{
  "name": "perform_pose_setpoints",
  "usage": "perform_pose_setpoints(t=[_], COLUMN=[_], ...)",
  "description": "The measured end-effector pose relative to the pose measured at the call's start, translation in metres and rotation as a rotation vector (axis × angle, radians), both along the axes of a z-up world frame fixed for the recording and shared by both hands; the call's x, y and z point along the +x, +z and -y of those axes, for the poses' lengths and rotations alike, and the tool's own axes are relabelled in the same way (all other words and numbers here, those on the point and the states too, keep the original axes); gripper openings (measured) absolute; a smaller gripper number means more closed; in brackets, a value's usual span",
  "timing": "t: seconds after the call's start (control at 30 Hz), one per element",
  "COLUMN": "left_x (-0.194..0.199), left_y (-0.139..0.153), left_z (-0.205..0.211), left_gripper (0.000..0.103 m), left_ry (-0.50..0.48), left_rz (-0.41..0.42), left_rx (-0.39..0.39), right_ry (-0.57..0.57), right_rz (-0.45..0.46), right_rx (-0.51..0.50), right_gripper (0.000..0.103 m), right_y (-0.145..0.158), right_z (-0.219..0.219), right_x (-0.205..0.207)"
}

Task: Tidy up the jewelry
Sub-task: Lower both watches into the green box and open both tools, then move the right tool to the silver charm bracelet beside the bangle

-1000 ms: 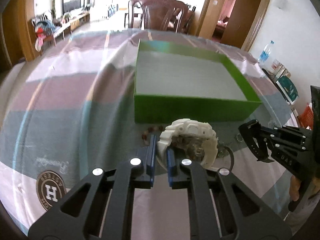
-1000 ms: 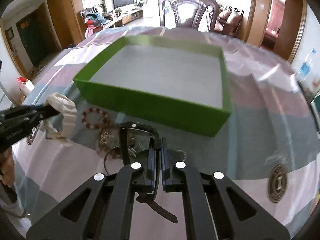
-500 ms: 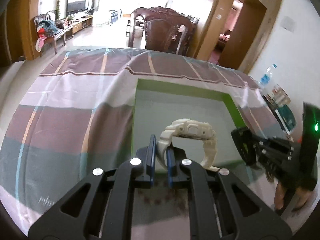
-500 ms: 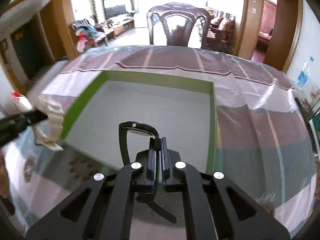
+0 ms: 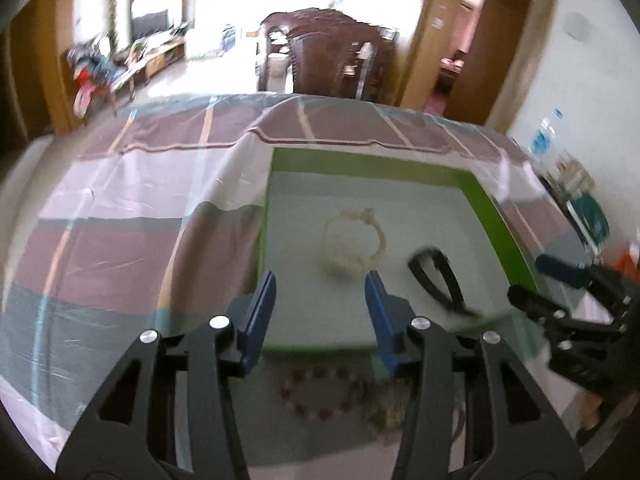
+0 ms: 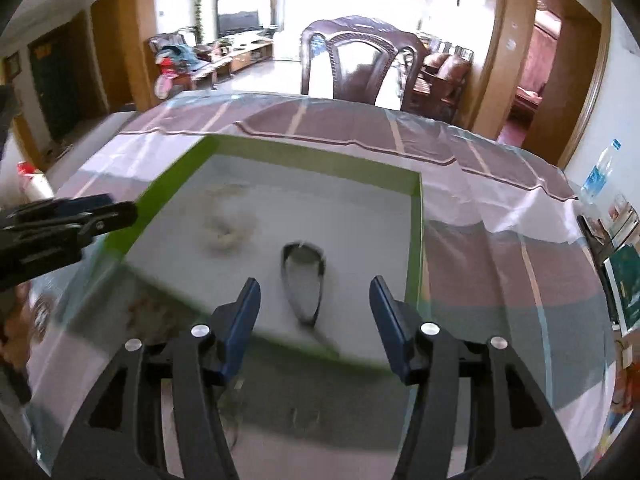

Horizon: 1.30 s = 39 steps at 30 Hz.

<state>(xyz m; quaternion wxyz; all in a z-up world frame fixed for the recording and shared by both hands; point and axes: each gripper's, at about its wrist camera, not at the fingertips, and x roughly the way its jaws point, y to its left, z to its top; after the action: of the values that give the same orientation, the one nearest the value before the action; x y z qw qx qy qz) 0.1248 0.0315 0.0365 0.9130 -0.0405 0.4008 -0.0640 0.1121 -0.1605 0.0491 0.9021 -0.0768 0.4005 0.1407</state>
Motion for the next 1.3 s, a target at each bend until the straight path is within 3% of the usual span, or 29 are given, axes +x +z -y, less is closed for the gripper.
perform_pose_setpoints(t=[0.07, 0.13, 0.23, 0.43, 0.57, 0.73, 0.93, 1.1, 1.17, 1.27, 1.3], left_x=[-0.021, -0.032, -0.037, -0.033, -0.036, -0.039, -0.041, -0.043, -0.043, -0.042, -0.042], left_y=[-0.002, -0.012, -0.032, -0.064, -0.073, -0.086, -0.089, -0.091, -0.091, -0.088, -0.088], left_z=[0.01, 0.021, 0.03, 0.029, 0.027, 0.037, 0.041, 0.043, 0.042, 0.036, 0.035], left_gripper=[0.047, 0.048, 0.049, 0.061, 0.062, 0.071, 0.073, 0.073, 0.066, 0.03, 0.025], left_ry=[-0.054, -0.082, -0.106, -0.114, -0.13, -0.162, -0.178, -0.196, -0.19, -0.173, -0.174], left_rz=[0.027, 0.024, -0.017, -0.083, -0.093, -0.121, -0.122, -0.121, -0.118, -0.118, -0.122], left_rx=[0.05, 0.107, 0.139, 0.125, 0.13, 0.157, 0.163, 0.152, 0.153, 0.136, 0.125], right_ry=[0.028, 0.043, 0.074, 0.131, 0.144, 0.034, -0.087, -0.096, -0.095, -0.099, -0.102], right_rz=[-0.009, -0.032, -0.1, -0.2, -0.227, -0.164, -0.177, -0.158, -0.153, -0.154, -0.154], right_rx=[0.024, 0.027, 0.036, 0.045, 0.007, -0.067, -0.033, -0.018, -0.016, -0.014, -0.012], right_gripper=[0.054, 0.041, 0.031, 0.03, 0.03, 0.031, 0.031, 0.032, 0.032, 0.032, 0.032], right_y=[0.0, -0.009, -0.031, -0.072, -0.088, -0.088, -0.087, -0.082, -0.08, -0.082, -0.082], right_z=[0.004, 0.004, -0.002, -0.02, -0.026, -0.013, 0.012, 0.019, 0.019, 0.022, 0.023], right_x=[-0.023, -0.036, -0.043, -0.046, -0.048, -0.041, -0.028, -0.028, -0.029, -0.028, -0.029])
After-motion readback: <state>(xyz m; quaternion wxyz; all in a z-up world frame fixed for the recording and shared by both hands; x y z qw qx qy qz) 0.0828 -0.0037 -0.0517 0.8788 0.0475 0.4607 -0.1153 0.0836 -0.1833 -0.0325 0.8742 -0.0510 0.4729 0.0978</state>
